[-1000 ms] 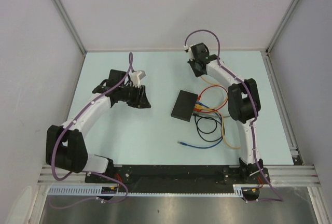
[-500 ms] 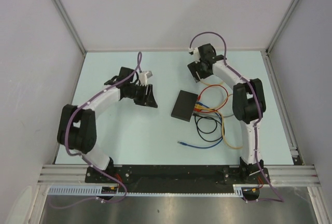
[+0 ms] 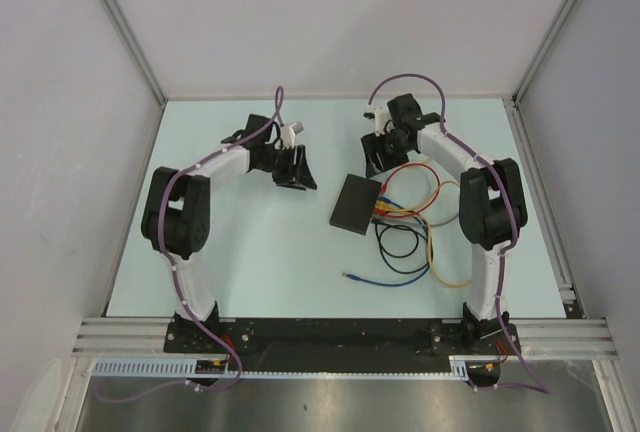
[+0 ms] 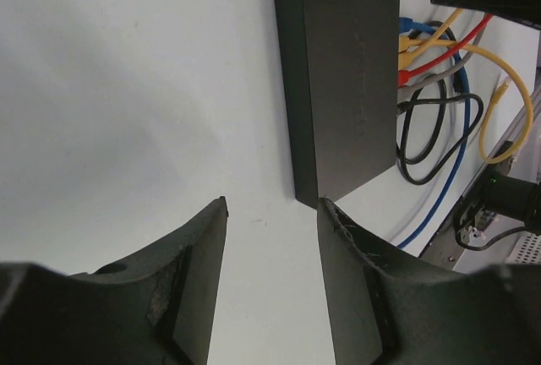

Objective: Pull the plug from the switch port

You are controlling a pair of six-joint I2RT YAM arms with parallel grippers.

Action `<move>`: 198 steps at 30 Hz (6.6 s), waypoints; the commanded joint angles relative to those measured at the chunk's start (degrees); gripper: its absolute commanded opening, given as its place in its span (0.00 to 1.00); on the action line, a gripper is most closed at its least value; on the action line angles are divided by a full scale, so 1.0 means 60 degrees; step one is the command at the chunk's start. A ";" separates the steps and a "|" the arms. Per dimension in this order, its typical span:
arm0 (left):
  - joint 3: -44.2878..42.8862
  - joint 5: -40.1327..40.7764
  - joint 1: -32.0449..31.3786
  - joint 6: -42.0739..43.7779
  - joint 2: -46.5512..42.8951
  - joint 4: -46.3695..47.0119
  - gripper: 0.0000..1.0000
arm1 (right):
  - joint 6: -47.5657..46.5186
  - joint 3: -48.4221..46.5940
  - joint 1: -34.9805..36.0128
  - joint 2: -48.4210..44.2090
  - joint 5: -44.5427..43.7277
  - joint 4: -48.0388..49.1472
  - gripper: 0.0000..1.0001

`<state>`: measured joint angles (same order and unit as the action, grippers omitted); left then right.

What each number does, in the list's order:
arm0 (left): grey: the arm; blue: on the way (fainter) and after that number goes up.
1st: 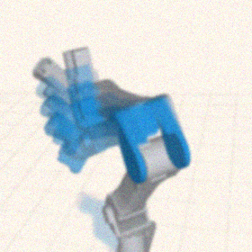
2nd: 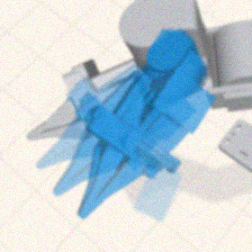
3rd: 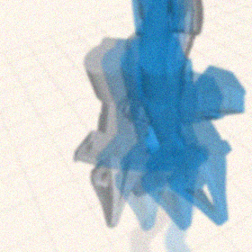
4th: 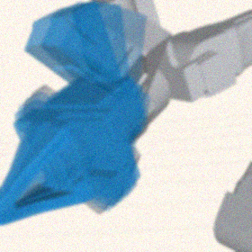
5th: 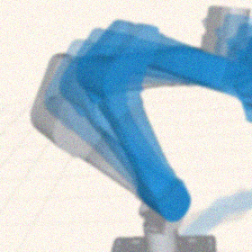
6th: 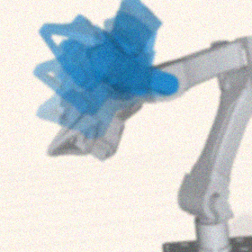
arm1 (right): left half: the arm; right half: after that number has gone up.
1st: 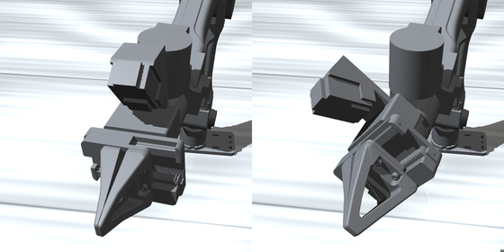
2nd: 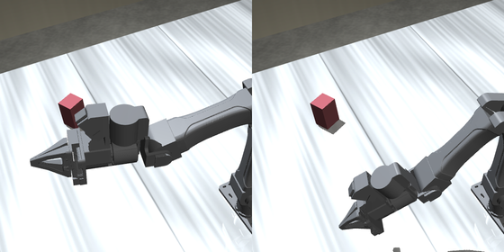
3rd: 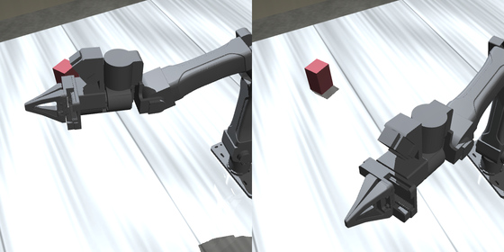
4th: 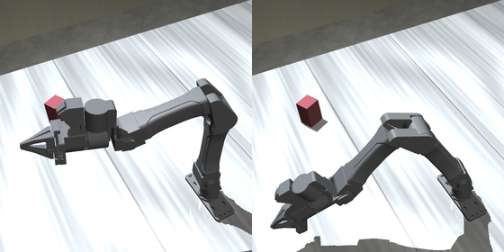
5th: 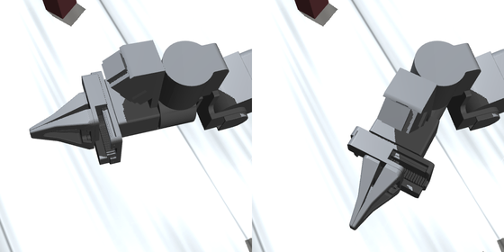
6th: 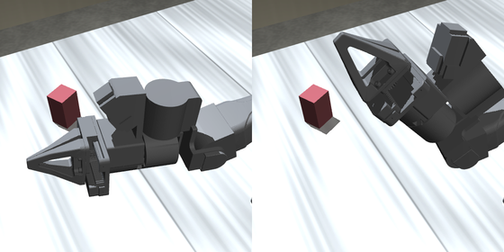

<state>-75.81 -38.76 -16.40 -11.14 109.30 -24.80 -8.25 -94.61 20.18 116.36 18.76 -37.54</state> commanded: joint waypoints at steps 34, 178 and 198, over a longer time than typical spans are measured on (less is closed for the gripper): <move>0.1605 -0.0073 -0.0298 0.0054 -0.1048 0.0384 0.53 | 0.0526 0.0257 0.0896 0.0660 0.0609 0.0091 0.60; -0.0754 0.0908 -0.2041 0.1782 0.1296 -0.1009 0.02 | -0.3679 -0.2312 -0.1592 0.0796 0.3522 -0.4497 0.41; -0.0636 0.0865 -0.2159 0.1827 0.1223 -0.0950 0.02 | -0.4689 0.4589 -0.1869 -0.4478 0.1942 -0.2796 0.36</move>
<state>-80.84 -38.15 -28.69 -2.90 117.27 -28.91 -34.30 -70.52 11.49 97.45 34.72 -55.75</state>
